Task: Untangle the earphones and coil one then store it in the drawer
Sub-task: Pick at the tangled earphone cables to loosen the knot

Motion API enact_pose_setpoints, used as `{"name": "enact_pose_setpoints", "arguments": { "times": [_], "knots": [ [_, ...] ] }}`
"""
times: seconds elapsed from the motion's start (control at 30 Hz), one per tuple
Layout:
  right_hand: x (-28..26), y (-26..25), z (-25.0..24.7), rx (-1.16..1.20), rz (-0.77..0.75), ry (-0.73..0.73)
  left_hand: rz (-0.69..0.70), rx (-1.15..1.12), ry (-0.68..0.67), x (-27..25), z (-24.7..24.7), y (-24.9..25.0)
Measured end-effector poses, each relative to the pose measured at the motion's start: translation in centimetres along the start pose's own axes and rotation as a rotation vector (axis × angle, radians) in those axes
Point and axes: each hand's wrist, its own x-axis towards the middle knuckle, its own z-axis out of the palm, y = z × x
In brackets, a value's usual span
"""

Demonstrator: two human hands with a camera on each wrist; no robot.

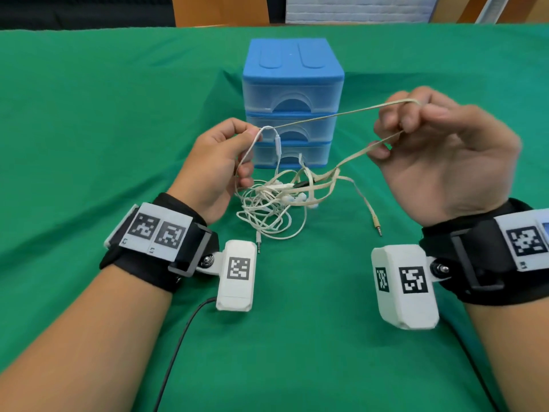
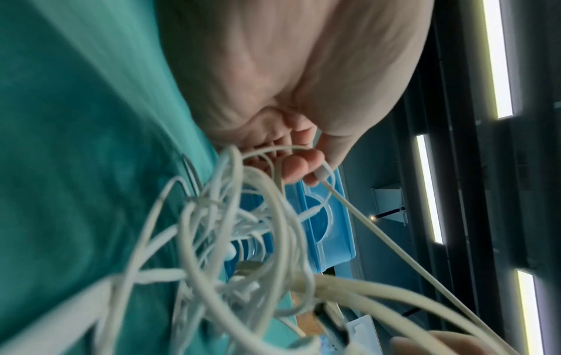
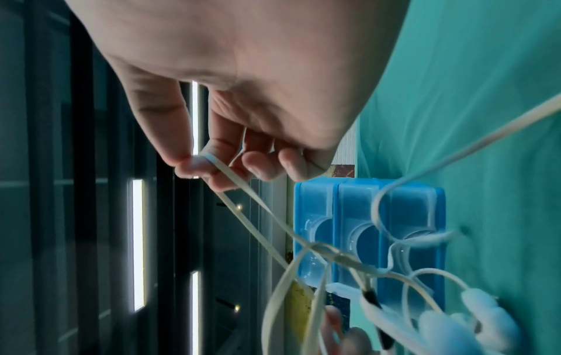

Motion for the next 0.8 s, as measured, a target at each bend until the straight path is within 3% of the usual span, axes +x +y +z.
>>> {"name": "enact_pose_setpoints", "arguments": {
  "times": [0.2, 0.43, 0.63, 0.8],
  "knots": [
    [0.06, -0.31, -0.27, 0.118, -0.028, 0.086, -0.033, 0.113, -0.082, 0.06, 0.19, -0.42],
    [0.06, -0.66, -0.28, 0.153, -0.017, 0.099, -0.059, 0.149, -0.064, 0.12, -0.44, -0.57],
    [0.04, -0.48, -0.2, 0.104, 0.016, 0.05, -0.086, 0.182, -0.04, 0.12, -0.54, -0.54],
    [-0.11, -0.21, 0.16, -0.071, 0.02, 0.112, -0.083, 0.253, -0.029, 0.06, -0.56, -0.49]
  ]
}}
